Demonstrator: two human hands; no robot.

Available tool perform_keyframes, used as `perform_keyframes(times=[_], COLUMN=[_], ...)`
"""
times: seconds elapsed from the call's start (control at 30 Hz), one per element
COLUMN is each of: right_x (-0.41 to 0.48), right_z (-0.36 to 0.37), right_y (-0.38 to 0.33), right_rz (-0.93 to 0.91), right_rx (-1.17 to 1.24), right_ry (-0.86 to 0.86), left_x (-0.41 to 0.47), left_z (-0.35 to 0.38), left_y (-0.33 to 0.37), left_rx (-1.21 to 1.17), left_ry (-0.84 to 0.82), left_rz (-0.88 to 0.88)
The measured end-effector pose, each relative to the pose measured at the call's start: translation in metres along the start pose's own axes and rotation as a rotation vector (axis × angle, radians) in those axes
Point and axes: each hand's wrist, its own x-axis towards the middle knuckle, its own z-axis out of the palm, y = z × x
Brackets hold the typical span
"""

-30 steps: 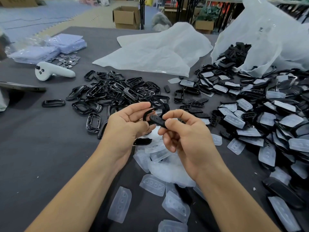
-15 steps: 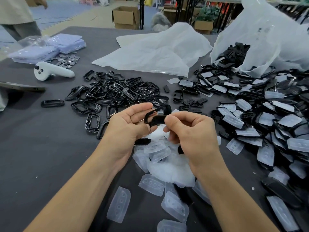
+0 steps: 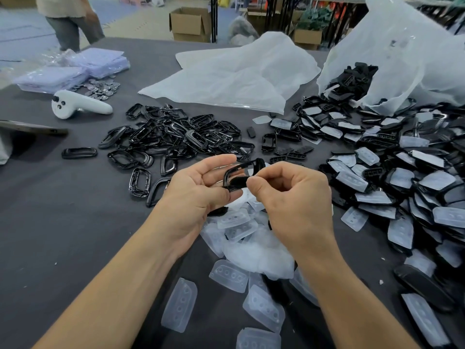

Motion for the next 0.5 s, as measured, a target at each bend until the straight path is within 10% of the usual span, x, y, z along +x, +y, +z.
perform_keyframes(times=[0.5], right_x=[0.012], right_z=[-0.013], right_y=[0.007], right_rz=[-0.032], right_rx=[0.165], right_ry=[0.163], left_x=[-0.002], left_z=[0.003], left_y=[0.003], left_rx=[-0.019], left_ry=[0.047], left_rz=[-0.007])
